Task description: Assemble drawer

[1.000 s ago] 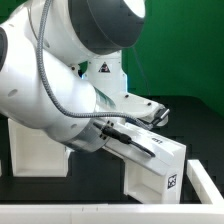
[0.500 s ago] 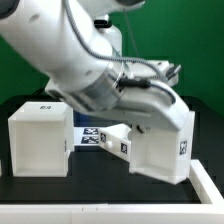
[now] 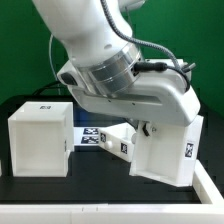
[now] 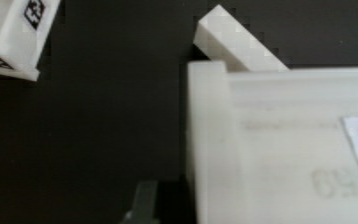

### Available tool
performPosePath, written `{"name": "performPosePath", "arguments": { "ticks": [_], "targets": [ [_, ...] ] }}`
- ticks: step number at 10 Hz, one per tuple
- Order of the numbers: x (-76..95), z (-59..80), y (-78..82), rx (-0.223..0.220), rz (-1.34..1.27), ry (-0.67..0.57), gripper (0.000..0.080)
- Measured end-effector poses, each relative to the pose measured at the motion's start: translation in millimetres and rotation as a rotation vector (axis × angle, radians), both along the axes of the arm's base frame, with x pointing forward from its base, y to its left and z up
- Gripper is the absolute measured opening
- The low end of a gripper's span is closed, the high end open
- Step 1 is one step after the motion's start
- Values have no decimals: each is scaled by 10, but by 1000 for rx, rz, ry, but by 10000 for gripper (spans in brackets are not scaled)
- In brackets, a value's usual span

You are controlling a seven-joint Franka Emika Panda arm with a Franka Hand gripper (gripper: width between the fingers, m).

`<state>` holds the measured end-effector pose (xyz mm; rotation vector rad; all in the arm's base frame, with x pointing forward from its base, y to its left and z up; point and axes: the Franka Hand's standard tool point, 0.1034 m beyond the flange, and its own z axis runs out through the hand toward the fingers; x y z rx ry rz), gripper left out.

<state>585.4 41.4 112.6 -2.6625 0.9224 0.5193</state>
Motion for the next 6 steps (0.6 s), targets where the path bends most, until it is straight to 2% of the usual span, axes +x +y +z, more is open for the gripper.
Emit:
{"name": "performPosePath", "arguments": {
  "ticks": [1,2,3,6],
  "targets": [
    [-99,106,1,-49,15,-63,38],
    [-167,187,62,-126,30,-148,38],
    [-187,225,175,-182,44,-220,38],
    [-112,183,378,-241,6,-392,38]
  ]
}}
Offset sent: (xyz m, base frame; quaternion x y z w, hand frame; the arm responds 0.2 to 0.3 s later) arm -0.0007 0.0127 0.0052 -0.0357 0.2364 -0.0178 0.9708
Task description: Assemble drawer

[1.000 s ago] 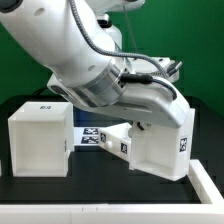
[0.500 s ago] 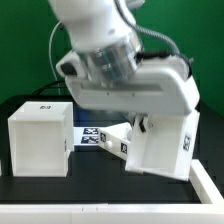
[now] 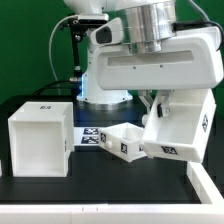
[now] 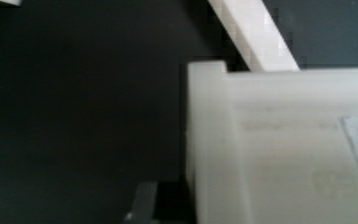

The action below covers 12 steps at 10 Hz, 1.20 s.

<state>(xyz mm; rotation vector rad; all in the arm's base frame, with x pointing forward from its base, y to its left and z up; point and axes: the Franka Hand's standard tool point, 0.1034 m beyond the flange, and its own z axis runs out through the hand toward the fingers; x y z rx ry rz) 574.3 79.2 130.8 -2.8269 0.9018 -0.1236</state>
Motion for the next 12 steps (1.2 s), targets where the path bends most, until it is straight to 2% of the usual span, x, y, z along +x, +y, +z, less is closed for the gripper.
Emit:
{"name": "performPosePath", "arguments": {
  "ticks": [2,4,5,6,10,11,12],
  "targets": [
    [-61,-22,27,-16,51,-12,38],
    [-525,-134,52,-76,260,-30,38],
    [-644,-185,33,-89,323,-28,38],
    [-694,-221,41,-88,317,-27,38],
    [-700,-232,50,-91,323,-28,38],
    [-824,-267,131,-115,373,-58,38],
    [-1053,-320,199,-131,429,-63,38]
  ]
}}
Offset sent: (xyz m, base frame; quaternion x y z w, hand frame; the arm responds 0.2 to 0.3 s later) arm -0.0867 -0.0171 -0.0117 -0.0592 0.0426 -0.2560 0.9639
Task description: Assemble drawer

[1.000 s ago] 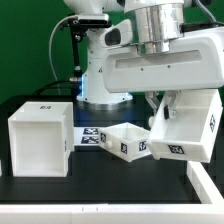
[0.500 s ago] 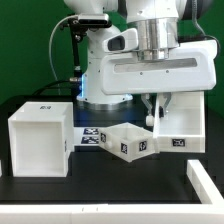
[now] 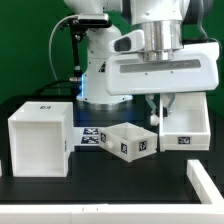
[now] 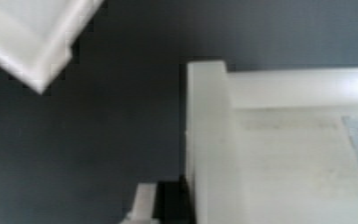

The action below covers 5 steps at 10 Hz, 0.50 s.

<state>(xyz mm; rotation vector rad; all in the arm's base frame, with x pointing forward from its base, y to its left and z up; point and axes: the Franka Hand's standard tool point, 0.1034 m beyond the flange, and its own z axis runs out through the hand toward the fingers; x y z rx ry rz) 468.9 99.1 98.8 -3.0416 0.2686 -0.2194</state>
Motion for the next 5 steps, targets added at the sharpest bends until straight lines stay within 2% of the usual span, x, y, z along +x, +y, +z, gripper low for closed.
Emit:
{"name": "performPosePath", "arguments": {
  "ticks": [2,5],
  "targets": [
    [-244,-104,126,-9,25,-34,38],
    [-233,-115,117,-11,35,-27,38]
  ]
}}
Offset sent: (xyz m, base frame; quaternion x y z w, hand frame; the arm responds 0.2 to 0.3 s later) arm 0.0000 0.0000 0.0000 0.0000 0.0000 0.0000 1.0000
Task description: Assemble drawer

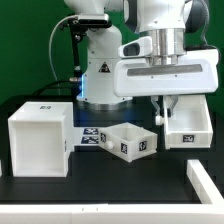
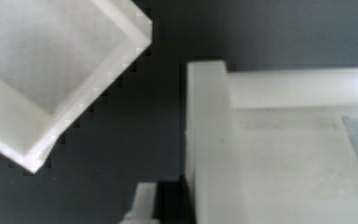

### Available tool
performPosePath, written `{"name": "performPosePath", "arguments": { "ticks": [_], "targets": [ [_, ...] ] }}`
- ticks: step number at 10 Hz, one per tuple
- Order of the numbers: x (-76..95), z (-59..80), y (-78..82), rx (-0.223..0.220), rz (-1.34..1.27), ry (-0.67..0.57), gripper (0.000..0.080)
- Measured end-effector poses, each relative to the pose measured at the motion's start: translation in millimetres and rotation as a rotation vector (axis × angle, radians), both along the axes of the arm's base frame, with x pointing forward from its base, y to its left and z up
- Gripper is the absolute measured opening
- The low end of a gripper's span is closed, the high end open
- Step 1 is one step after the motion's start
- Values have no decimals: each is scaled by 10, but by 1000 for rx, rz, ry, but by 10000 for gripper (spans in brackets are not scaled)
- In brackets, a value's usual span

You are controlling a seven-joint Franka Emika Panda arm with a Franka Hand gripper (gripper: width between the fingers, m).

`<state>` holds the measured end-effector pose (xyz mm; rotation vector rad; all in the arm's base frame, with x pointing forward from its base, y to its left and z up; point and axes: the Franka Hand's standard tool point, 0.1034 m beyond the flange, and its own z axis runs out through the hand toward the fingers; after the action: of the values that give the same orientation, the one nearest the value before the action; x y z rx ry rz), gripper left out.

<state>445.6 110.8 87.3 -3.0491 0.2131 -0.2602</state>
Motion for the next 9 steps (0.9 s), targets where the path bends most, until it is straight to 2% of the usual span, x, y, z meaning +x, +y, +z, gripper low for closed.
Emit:
{"name": "performPosePath", "arguments": {
  "ticks": [2,4,9],
  "targets": [
    [-220,-170,81,-10,32,-20,38],
    [-360,-339,197,-18,65,-27,38],
    [-299,-543,196,-28,61,-16,38]
  ]
}}
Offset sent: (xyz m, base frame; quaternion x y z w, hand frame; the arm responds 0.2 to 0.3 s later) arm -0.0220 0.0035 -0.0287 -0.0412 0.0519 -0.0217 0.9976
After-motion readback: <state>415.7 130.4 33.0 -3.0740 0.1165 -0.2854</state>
